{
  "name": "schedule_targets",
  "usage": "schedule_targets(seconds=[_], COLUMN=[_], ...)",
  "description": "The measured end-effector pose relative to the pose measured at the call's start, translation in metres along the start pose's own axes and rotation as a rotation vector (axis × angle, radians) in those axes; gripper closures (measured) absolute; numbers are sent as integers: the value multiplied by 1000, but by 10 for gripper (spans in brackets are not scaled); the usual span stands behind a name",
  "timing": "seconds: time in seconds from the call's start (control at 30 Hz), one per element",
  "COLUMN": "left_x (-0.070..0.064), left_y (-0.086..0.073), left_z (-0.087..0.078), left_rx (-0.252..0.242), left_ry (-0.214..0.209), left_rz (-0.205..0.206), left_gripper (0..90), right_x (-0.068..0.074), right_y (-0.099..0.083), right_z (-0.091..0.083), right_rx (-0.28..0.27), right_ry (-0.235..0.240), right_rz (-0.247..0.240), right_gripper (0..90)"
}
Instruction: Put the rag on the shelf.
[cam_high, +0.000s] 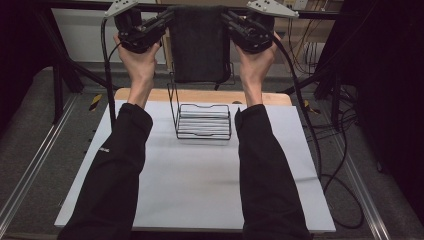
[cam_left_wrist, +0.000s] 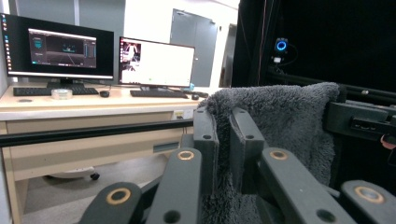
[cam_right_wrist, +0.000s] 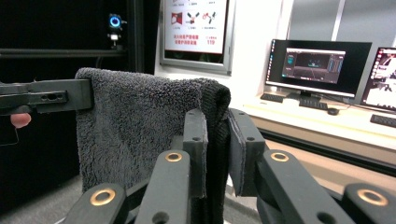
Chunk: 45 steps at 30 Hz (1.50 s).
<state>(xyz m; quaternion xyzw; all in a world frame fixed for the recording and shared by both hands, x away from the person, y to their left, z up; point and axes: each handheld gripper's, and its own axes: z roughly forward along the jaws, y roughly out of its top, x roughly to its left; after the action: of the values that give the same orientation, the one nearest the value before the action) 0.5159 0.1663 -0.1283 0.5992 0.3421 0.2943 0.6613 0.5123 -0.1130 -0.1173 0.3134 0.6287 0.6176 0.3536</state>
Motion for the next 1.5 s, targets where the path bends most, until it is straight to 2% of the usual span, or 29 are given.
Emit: schedule_targets(seconds=[0.3, 0.77, 0.9, 1.17, 1.5], left_x=[1, 3, 3, 3, -1], left_y=[-18, -46, -51, -62, -66], left_z=[1, -10, -13, -20, -28], left_rx=[48, 85, 98, 98, 102], left_ry=[-14, -49, -52, -68, -74], left_rz=[18, 38, 50, 46, 62], left_gripper=[818, 818, 817, 818, 818], right_x=[-2, 0, 2, 5, 10], right_y=[-21, -52, -57, -66, -72], right_z=[-3, -9, -10, -16, -22], right_rx=[32, 66, 75, 78, 74], right_ry=[6, 28, 29, 38, 46], right_rz=[0, -5, -6, -22, -27], right_gripper=[791, 792, 791, 791, 790])
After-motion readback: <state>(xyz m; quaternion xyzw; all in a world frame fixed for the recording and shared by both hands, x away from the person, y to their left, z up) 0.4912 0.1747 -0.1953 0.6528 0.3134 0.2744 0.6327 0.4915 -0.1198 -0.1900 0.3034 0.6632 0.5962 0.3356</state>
